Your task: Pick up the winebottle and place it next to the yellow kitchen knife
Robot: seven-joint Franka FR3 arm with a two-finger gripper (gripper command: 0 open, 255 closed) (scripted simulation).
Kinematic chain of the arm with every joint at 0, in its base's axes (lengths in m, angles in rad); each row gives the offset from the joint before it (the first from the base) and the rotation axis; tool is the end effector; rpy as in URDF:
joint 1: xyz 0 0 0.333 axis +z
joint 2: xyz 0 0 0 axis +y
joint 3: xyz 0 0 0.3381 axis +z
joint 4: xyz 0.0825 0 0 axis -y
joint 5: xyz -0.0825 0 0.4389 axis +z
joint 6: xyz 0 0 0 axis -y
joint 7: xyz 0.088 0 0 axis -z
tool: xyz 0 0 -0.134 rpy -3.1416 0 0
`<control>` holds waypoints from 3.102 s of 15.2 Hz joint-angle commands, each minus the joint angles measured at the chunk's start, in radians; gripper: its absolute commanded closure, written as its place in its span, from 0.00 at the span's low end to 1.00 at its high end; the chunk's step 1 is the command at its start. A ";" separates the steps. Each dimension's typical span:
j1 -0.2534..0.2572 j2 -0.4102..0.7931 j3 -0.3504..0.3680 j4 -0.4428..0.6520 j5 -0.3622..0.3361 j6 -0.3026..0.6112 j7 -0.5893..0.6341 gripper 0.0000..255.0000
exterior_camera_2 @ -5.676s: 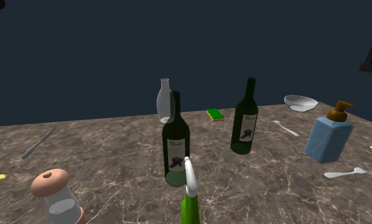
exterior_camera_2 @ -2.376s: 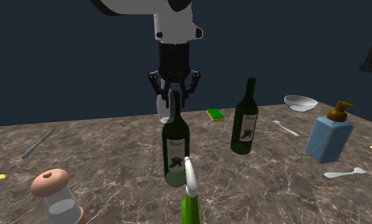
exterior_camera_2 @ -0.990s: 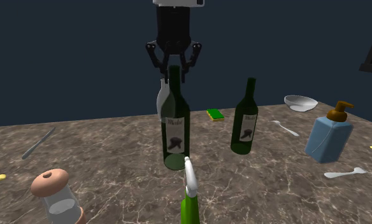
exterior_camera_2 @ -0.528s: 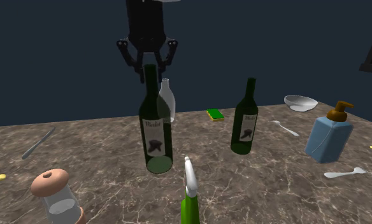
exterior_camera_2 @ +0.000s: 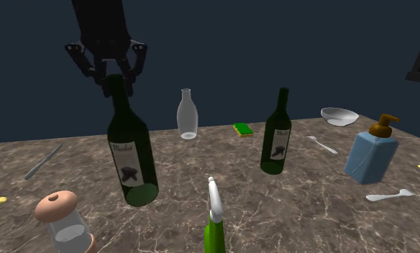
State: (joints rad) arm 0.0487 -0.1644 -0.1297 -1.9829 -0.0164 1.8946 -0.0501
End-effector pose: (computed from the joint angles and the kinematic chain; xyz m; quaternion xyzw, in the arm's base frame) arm 0.5677 -0.0508 0.5247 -0.9992 0.0127 -0.0375 0.0003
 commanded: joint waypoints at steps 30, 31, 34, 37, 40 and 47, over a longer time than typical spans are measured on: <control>0.229 0.016 0.356 -0.086 0.012 0.096 0.582 1.00; 0.230 0.018 0.357 -0.097 0.011 0.109 0.583 1.00; 0.230 0.027 0.358 -0.129 0.009 0.149 0.586 1.00; 0.230 0.032 0.359 -0.144 0.008 0.170 0.587 1.00; 0.230 0.032 0.359 -0.144 0.008 0.170 0.587 1.00; 0.230 0.033 0.359 -0.144 0.008 0.170 0.587 0.00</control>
State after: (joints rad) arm 0.2785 -0.1318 0.2289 -2.1268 -0.0086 2.0643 0.5373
